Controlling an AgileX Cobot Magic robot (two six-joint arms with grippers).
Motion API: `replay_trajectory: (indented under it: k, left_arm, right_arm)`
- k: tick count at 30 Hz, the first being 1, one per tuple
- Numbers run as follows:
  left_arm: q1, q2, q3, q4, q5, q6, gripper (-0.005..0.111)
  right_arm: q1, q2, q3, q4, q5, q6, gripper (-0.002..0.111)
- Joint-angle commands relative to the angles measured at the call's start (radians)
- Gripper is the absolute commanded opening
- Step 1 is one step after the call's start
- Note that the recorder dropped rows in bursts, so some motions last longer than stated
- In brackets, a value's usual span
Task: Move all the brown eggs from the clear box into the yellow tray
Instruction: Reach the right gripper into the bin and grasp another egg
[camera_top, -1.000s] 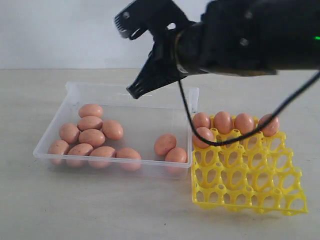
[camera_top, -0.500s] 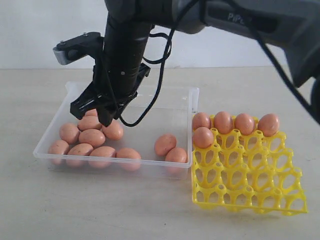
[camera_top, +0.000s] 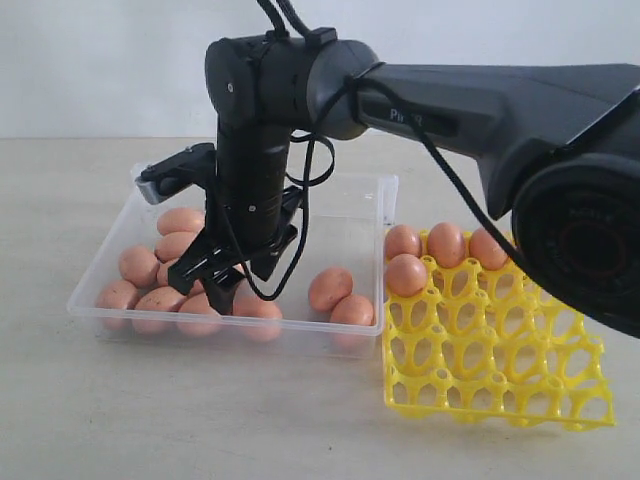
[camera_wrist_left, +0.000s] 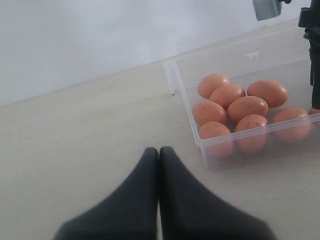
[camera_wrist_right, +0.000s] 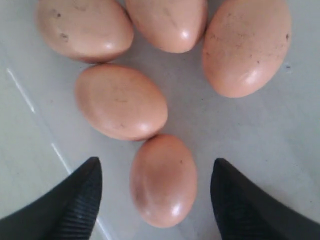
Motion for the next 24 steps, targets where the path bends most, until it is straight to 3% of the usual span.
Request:
replay_trajectory:
  k: [1,15,18,22,24]
  left_arm:
    - [-0.003,-0.002,-0.001,-0.008,-0.007,0.000,-0.004]
    - [-0.003,-0.002,-0.001,-0.008,-0.007,0.000,-0.004]
    - [-0.003,-0.002,-0.001,-0.008,-0.007,0.000,-0.004]
    - [-0.003,-0.002,-0.001,-0.008,-0.007,0.000,-0.004]
    - [-0.003,-0.002,-0.001,-0.008,-0.007,0.000,-0.004]
  right_arm:
    - [-0.004,0.018,-0.006,-0.007,0.005,0.004,0.061]
    - [-0.049,0.088,-0.006,-0.009,0.005,0.081,0.059]
    - [-0.061,0.088,-0.006,-0.007,0.005,0.107,0.043]
    - [-0.073,0.088,-0.006,-0.011,0.005,0.115,-0.001]
    - [-0.076,0.088,-0.006,-0.016,0.005,0.104,0.000]
